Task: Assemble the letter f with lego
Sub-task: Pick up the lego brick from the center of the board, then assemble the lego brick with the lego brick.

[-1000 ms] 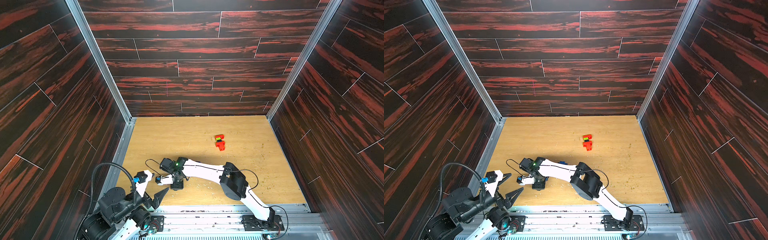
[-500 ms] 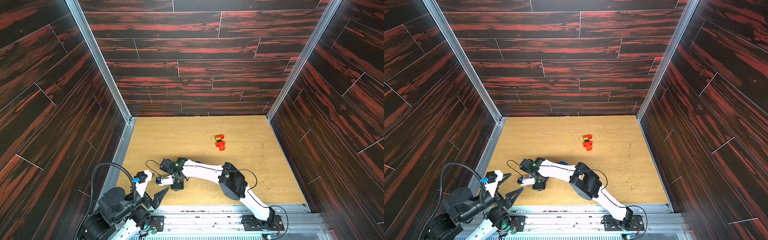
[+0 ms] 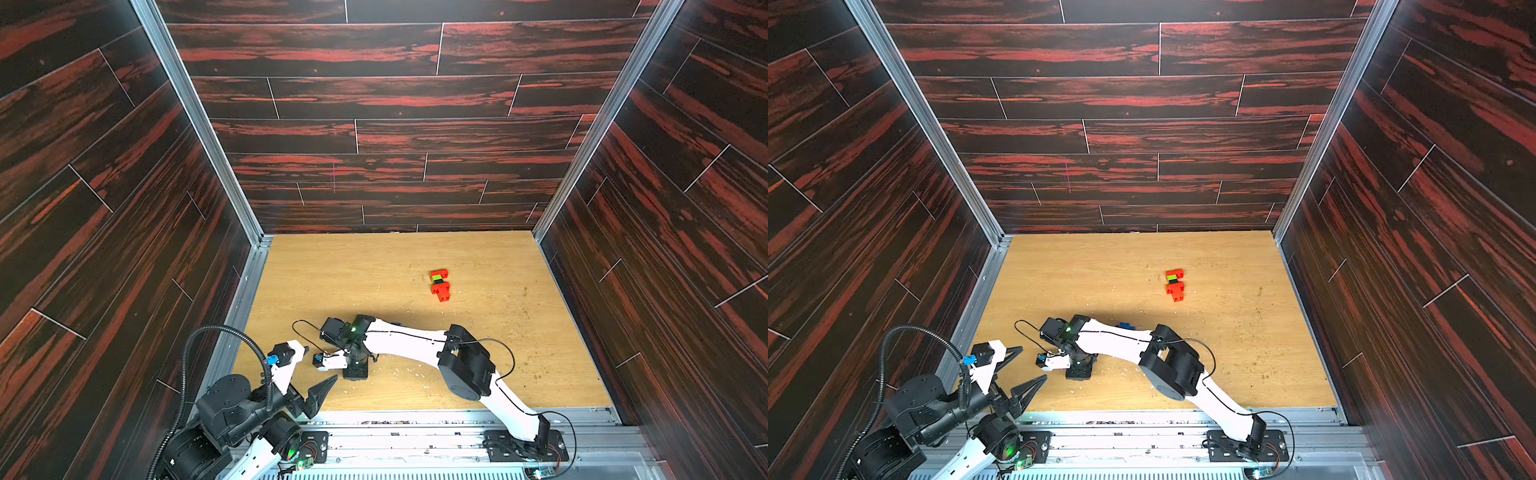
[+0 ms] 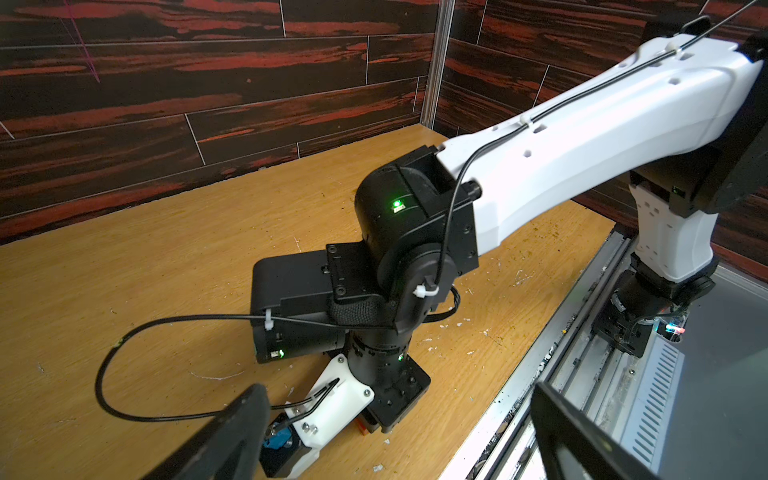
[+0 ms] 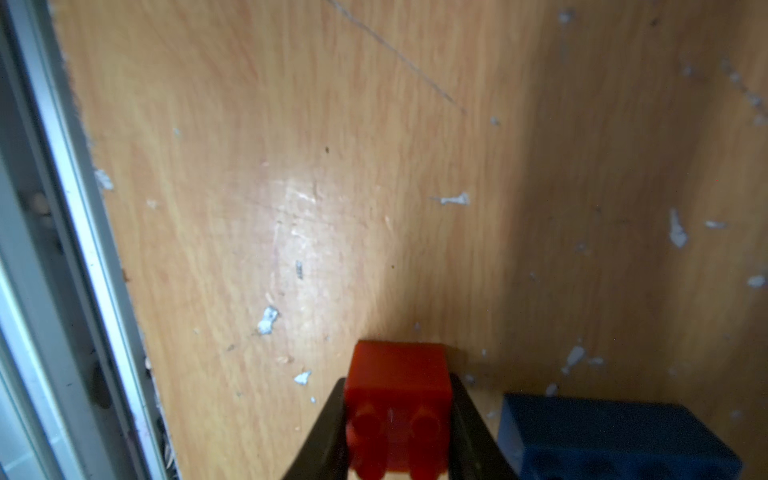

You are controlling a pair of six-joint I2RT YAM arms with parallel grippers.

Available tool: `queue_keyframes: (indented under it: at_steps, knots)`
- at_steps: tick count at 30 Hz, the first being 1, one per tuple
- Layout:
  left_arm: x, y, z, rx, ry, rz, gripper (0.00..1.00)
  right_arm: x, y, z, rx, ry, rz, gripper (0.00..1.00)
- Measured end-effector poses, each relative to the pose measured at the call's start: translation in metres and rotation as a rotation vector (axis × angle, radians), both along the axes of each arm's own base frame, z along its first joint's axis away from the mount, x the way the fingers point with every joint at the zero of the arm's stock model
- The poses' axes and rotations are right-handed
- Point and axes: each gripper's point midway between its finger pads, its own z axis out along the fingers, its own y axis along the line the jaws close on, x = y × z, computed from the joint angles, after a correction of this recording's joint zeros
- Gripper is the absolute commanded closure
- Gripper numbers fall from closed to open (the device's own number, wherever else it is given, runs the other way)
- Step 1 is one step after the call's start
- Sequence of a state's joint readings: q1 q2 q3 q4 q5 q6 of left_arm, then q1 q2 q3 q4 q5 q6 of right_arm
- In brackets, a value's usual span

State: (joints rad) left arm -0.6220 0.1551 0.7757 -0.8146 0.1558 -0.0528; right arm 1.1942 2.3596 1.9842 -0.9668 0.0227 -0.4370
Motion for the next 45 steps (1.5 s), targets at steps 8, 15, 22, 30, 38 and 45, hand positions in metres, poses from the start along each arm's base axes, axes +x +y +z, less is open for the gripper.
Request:
queue_keyframes:
  at_steps: [8,15,22,30,38,45]
  knots:
    - [0.000,0.000,0.000,-0.001,-0.002,0.000,0.00,0.010,-0.020,0.051,0.055,-0.043,-0.027,0.66]
    - [-0.001,0.001,0.001,-0.005,-0.008,0.001,0.00,0.048,-0.046,0.104,0.131,-0.115,-0.097,0.66]
    - [-0.001,0.001,0.001,-0.005,-0.008,0.001,0.00,0.079,-0.081,0.115,0.133,-0.140,-0.136,0.66]
    - [-0.001,0.001,0.001,-0.005,-0.008,0.001,0.00,0.100,-0.108,0.109,0.124,-0.137,-0.148,0.65]
    - [-0.001,0.001,0.001,-0.005,-0.007,0.001,0.00,0.103,-0.114,0.101,0.112,-0.134,-0.130,0.65]
    - [-0.001,0.001,0.001,-0.005,-0.008,0.000,0.00,0.109,-0.116,0.101,0.119,-0.142,-0.122,0.65]
